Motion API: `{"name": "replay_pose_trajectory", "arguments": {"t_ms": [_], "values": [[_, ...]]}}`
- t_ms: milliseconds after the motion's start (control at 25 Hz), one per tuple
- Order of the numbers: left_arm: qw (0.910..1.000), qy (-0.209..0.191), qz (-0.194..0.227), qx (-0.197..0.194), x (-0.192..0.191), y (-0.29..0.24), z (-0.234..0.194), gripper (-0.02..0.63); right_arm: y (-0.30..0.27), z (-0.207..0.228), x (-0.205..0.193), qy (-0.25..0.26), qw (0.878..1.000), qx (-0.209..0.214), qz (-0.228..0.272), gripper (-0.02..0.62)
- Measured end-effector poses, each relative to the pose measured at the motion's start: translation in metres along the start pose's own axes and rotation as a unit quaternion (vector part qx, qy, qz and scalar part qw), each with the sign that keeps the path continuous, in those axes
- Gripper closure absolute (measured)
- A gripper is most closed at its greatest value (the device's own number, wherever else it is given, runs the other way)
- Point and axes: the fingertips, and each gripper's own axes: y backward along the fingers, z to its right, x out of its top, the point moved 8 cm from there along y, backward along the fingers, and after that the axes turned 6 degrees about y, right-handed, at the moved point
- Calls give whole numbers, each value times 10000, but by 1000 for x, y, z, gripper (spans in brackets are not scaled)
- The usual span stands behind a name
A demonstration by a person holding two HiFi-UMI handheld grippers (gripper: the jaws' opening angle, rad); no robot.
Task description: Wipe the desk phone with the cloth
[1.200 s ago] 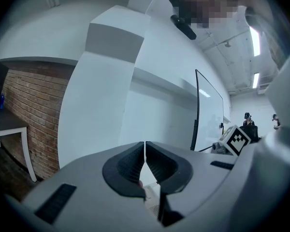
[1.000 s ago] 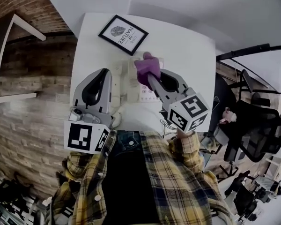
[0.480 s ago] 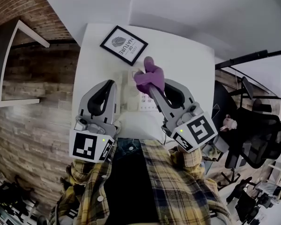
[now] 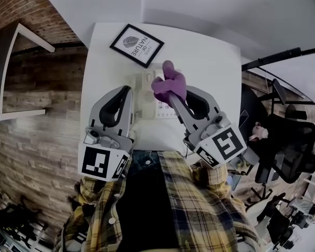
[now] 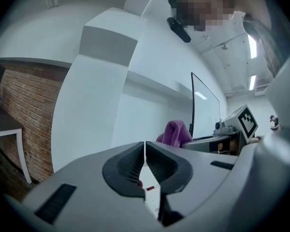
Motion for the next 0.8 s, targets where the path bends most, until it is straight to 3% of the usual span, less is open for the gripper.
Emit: {"name": "replay_pose_trajectory", "arguments": {"t_ms": [800], "values": [[10000,6,14,79,2,9,-5,584,-1,-6,2,-47,10000,63,-31,534]]}}
